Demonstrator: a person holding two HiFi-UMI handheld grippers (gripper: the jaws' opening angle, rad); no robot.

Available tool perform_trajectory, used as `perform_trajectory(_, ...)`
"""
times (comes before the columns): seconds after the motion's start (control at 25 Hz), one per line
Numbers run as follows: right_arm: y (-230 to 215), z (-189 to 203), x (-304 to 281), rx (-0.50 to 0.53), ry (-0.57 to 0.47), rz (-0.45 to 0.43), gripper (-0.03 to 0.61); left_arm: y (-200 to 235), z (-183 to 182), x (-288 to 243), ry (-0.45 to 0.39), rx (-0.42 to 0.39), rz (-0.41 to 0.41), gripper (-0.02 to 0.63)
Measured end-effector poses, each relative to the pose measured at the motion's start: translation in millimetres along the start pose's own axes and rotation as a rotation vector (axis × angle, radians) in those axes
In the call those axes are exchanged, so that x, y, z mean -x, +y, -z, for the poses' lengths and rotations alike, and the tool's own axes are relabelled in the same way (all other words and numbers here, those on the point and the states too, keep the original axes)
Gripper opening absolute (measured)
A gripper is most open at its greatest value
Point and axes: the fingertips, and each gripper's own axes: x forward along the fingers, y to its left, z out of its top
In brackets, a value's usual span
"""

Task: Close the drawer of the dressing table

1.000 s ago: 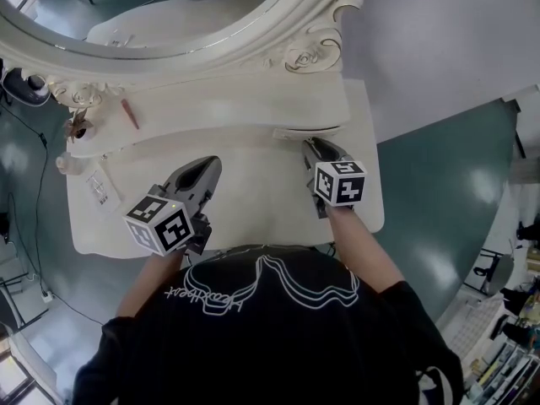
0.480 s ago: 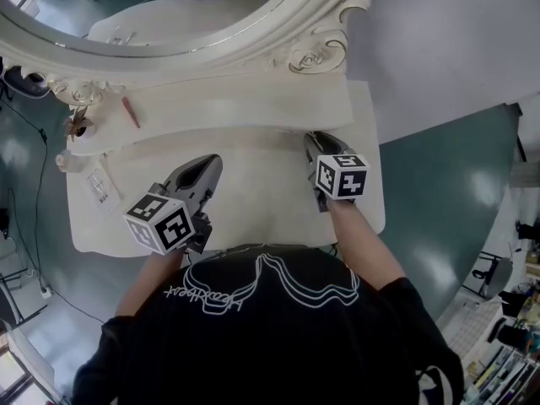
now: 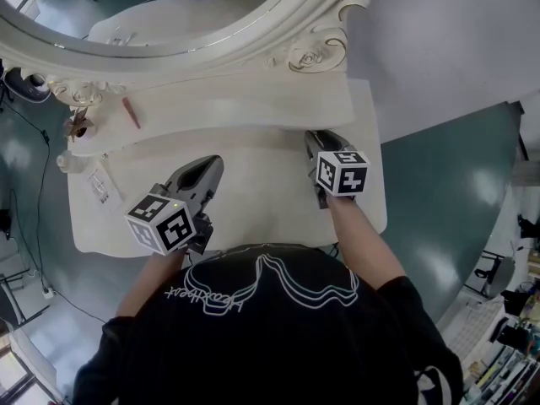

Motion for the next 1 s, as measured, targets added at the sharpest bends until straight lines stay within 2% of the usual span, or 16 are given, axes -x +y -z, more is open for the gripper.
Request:
perform_trajectory(0.28,2,0,2,0.007,-0.008,0.003,0.105,-7,-1,4,0.000,-0.010,0.004,0.005)
perform_trajectory(0.4,4,-3,8,0.010,-0.024,-0.016,0.135,-10,-1,5,-0.002,-0.011,0.011,0.004)
perform_trajectory(0.48,6,-6,15,0.014,-0.036,-0.026,0.185,-12,0,6,-0.003,-0.009,0.018,0.004)
perform_trajectory(0.64,18,-12,36,0.032,-0.073,-0.055,0.195,-20,2,8,-0.007,-0.013,0.037,0.003)
perform_trajectory(0.8,44,-23,68,0.046,-0.135,-0.127,0.180,-32,2,13,-0.010,-0.022,0.064,0.005)
perform_trajectory(1.0,83,-32,112,0.030,-0.197,-0.237,0.089,-53,0,21,-0.026,-0.041,0.105,0.004)
